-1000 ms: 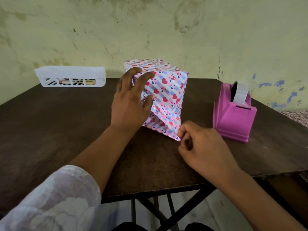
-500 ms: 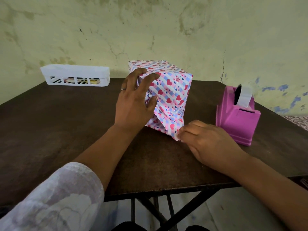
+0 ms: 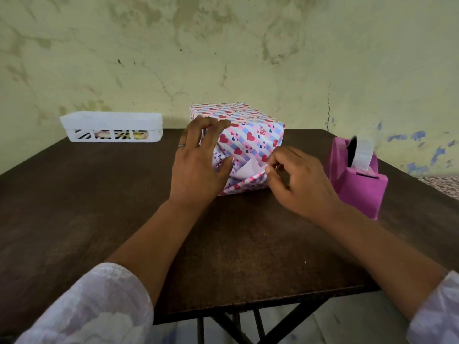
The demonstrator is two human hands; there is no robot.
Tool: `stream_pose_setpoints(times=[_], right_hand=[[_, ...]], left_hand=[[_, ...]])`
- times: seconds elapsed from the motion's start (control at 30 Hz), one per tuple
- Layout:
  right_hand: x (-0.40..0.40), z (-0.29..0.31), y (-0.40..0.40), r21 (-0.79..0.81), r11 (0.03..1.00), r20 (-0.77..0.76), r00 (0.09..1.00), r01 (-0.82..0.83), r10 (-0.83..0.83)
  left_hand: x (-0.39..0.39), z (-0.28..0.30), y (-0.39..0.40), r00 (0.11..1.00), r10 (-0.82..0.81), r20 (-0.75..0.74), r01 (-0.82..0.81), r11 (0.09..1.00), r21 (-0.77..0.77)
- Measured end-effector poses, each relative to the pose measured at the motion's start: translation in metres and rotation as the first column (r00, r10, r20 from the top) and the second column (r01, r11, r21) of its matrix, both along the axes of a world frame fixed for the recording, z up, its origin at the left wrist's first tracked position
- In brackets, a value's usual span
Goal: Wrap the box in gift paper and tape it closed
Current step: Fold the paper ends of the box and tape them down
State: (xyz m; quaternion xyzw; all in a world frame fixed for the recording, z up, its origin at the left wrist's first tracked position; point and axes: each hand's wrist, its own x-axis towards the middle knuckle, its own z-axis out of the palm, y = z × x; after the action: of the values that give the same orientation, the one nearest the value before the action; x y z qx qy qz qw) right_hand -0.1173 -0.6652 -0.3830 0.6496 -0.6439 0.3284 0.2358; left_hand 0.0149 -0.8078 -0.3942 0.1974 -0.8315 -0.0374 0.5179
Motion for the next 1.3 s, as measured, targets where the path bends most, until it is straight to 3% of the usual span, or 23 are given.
stream_pose_setpoints(times=[0.23,0.33,0.43,0.5,0.67,0.8,0.93,1.03,1.1,1.2,1.3], right_hand=[[0.001,-0.011,0.019,-0.067,0.983,0.265,0.947,-0.173,0.184],[-0.003,-0.01,0.024,0.144,0.975,0.33,0.937,-0.169,0.114],[-0.014,-0.013,0.025,0.461,0.884,0.154,0.988,-0.07,-0.002],[-0.02,-0.015,0.021,0.529,0.847,0.064,0.998,-0.058,0.028],[-0.03,-0.026,0.021,0.459,0.885,0.006,0.997,-0.076,0.082],[-0.026,-0.034,0.015,0.375,0.926,-0.175,0.977,-0.045,0.118],[-0.02,-0.032,0.008,0.332,0.941,-0.202,0.969,-0.07,0.144],[-0.016,-0.029,0.009,0.305,0.947,-0.148,0.977,-0.1,0.151],[-0.014,-0.027,0.013,0.29,0.952,-0.095,0.986,-0.104,0.137],[-0.013,-0.025,0.018,0.287,0.954,-0.02,0.995,-0.088,0.098],[-0.011,-0.024,0.024,0.266,0.959,0.032,0.996,-0.093,0.088]], left_hand=[[-0.001,0.0,-0.001,1.0,-0.011,-0.027,0.011,1.0,0.003],[-0.001,-0.001,-0.001,1.0,-0.012,-0.021,0.012,1.0,-0.001],[-0.001,-0.001,-0.004,0.999,-0.028,-0.029,0.027,1.0,-0.014],[-0.001,-0.002,-0.005,0.999,-0.032,-0.041,0.031,0.999,-0.024],[-0.002,-0.005,-0.005,0.999,-0.034,-0.032,0.033,0.999,-0.024],[0.0,-0.006,-0.003,0.999,-0.033,-0.018,0.033,0.999,-0.012],[0.004,-0.004,-0.001,1.0,-0.009,0.012,0.011,0.985,-0.175],[0.011,-0.004,0.001,0.993,-0.062,0.103,0.095,0.928,-0.36],[0.018,-0.006,0.003,0.961,-0.093,0.26,0.201,0.881,-0.428],[0.022,-0.01,0.009,0.853,-0.058,0.519,0.301,0.867,-0.398],[0.023,-0.007,0.016,0.782,0.057,0.621,0.293,0.845,-0.447]])
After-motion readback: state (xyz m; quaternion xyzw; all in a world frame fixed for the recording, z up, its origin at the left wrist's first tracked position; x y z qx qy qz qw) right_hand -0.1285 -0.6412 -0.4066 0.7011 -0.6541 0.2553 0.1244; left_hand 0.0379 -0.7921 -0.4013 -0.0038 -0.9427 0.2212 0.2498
